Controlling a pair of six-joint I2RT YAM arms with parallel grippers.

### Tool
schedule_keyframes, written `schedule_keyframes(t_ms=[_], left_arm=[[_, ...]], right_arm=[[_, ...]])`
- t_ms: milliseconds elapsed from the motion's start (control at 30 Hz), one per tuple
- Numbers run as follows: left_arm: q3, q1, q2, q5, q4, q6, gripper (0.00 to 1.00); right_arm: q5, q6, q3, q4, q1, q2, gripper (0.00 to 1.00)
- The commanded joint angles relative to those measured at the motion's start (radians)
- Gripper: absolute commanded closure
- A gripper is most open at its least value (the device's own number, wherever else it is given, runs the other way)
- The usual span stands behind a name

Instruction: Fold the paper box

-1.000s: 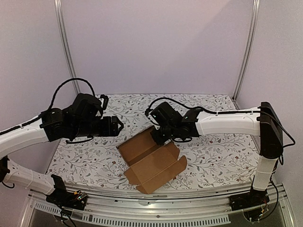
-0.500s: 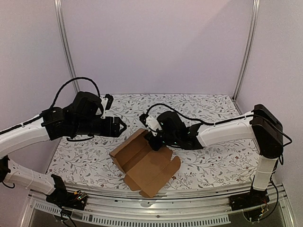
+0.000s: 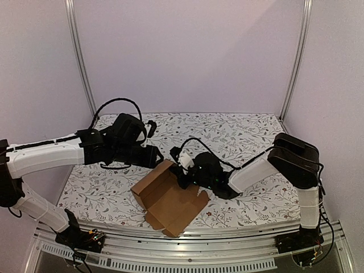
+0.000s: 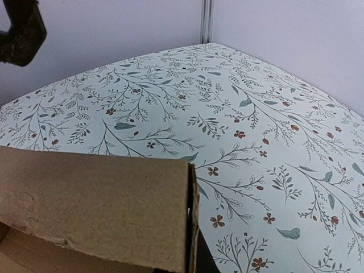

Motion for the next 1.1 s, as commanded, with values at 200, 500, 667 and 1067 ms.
schedule_keyframes(t_ms=[200, 500, 667, 1067], left_arm=[[-0.040, 0.017, 0.122, -0.002, 0.179, 0.013, 0.77], [-0.052, 0.018, 0.215, 0.025, 0.273, -0.023, 0.89], [-0.038, 0.017, 0.255, 0.044, 0.299, -0.029, 0.92], [-0.051, 0.006, 0.335, 0.087, 0.295, -0.043, 1.00]], right_arm=[[0.015, 0.000, -0.048, 0.260, -0.006, 0.110, 1.00], [0.003, -0.009, -0.095, 0.357, -0.004, 0.145, 1.00], [-0.004, -0.009, -0.096, 0.365, -0.002, 0.167, 1.00], [0.012, 0.000, -0.095, 0.360, 0.007, 0.212, 0.94]])
